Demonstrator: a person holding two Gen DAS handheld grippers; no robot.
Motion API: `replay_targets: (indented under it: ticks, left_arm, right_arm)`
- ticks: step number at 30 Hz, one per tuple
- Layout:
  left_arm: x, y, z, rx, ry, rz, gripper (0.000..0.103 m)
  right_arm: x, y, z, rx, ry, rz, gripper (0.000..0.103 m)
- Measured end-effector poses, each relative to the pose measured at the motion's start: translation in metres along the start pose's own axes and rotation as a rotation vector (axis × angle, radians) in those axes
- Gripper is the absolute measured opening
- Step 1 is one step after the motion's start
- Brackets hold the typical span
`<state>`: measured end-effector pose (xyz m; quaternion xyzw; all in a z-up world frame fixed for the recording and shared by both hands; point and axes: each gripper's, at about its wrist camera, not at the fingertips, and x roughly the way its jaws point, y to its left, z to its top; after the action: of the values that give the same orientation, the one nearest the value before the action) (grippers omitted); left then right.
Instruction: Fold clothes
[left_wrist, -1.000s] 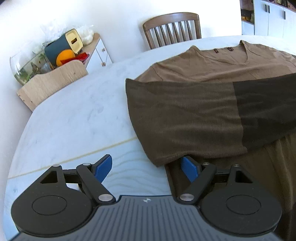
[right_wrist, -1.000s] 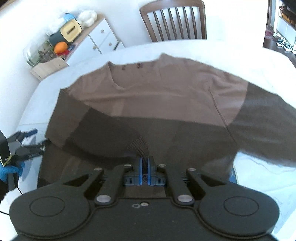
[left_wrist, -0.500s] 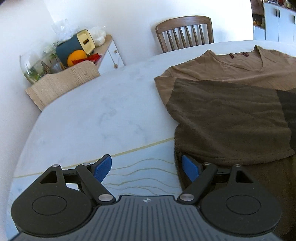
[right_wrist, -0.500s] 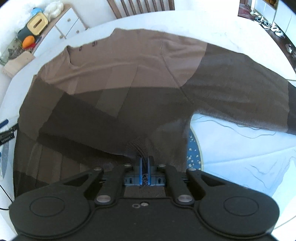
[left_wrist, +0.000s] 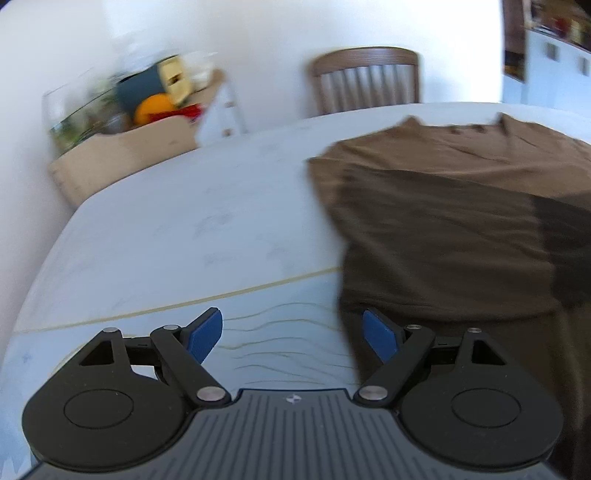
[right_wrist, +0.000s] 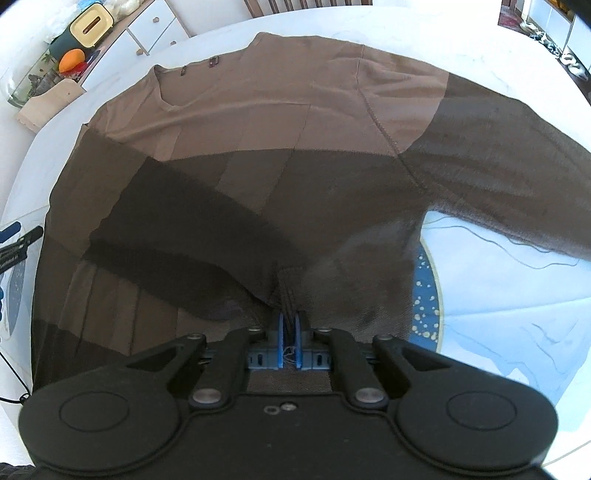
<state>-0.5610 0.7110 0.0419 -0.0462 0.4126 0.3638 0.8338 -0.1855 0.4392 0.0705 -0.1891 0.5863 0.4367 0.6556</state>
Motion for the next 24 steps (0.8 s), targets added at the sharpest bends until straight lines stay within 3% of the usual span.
replay_targets:
  ticks: [5,9,12,24]
  left_arm:
    - [-0.007,-0.019,0.01,0.012,-0.018,-0.091,0.083]
    - [-0.008,-0.032,0.019,0.027,-0.022,-0.131,0.084]
    - [-0.006,-0.04,0.023,0.052,-0.021,-0.153,0.084]
    - [0.007,-0.076,0.037,0.14,0.018,-0.201,0.084]
  right_arm:
    - [0.002,0.002,-0.001,-0.017,0.003,-0.03,0.103]
    - [-0.003,-0.006,0.001,-0.02,-0.061,-0.145,0.103]
    - [-0.009,-0.012,0.003,-0.007,-0.076,-0.175,0.103]
    - [0.008,0.021,-0.01,-0.163,-0.089,-0.124,0.103]
